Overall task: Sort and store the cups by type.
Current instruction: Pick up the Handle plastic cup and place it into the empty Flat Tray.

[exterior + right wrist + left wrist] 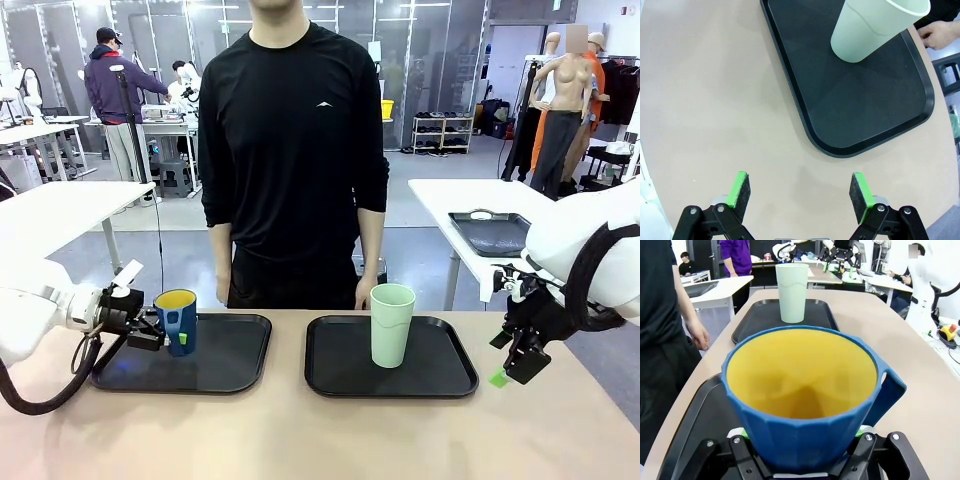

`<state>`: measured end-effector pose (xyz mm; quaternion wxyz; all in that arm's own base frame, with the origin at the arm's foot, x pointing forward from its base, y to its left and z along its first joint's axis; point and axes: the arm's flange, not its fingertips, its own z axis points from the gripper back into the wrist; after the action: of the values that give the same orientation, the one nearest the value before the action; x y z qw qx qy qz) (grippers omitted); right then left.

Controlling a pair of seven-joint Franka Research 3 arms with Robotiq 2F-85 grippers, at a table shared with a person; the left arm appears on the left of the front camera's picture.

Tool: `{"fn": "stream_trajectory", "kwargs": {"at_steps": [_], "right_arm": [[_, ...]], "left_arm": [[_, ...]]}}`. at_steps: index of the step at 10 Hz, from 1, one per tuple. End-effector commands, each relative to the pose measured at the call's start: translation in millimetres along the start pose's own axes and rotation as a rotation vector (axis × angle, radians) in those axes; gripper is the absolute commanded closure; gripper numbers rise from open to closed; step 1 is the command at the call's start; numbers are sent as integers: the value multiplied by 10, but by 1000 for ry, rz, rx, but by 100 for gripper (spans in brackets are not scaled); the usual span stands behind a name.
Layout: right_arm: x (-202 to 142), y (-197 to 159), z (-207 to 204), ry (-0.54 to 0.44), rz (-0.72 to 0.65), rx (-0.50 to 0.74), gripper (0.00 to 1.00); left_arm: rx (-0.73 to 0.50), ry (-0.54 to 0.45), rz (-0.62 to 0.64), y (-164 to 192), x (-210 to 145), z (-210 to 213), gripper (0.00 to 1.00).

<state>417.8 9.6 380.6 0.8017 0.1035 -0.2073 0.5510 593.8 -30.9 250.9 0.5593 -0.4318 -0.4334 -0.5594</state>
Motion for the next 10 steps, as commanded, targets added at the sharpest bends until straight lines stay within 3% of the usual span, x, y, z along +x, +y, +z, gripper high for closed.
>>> {"fn": "stream_trajectory", "kwargs": {"at_steps": [1,10], "right_arm": [[11,-7,-12,7,-7,-8,0],[11,-7,-12,7,-7,-8,0]], "left_arm": [[-22,-48,13,179,-101,6,29],[2,-37,-37,414,-420,-207,29]]}}
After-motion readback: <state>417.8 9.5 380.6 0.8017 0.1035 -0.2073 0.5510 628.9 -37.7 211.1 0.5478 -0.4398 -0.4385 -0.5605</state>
